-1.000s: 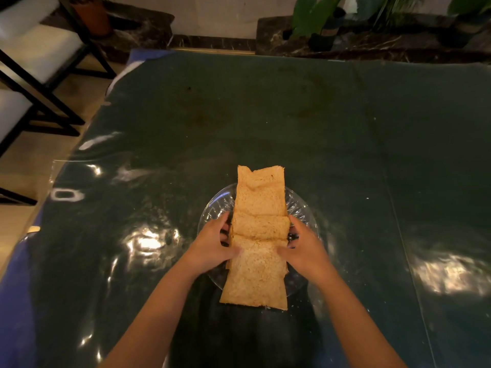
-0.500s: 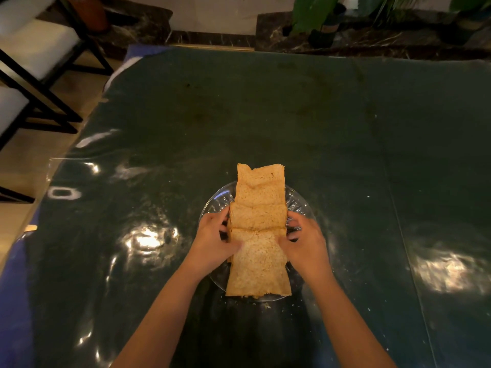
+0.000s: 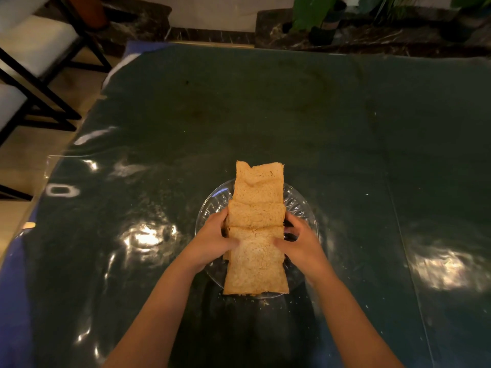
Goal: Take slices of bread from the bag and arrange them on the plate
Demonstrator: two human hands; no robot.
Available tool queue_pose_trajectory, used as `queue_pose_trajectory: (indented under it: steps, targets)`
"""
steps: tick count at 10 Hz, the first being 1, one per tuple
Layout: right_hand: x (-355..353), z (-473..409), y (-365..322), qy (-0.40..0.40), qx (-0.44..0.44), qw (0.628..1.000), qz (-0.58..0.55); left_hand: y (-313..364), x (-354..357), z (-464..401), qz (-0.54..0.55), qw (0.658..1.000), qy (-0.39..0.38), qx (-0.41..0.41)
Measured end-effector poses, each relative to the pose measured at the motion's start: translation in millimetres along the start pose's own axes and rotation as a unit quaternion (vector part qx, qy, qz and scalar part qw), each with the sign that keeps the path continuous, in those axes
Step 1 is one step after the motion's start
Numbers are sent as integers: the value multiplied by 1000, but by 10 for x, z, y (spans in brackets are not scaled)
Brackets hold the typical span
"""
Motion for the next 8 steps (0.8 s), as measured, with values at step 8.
queue_pose_trajectory:
  steps: [8]
  targets:
    - [-76, 16, -45, -7, 14, 1000, 11, 98, -57, 141, -34, 999, -22, -27]
Point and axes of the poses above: each hand's wrist, its own z-axis away from the middle knuckle, its own x-axis out of the palm, y = z × x, the point moved 9 cm from there along -z, towards the middle knuckle, and after that the axes turned 12 degrees about z, right-handed, at the moved point
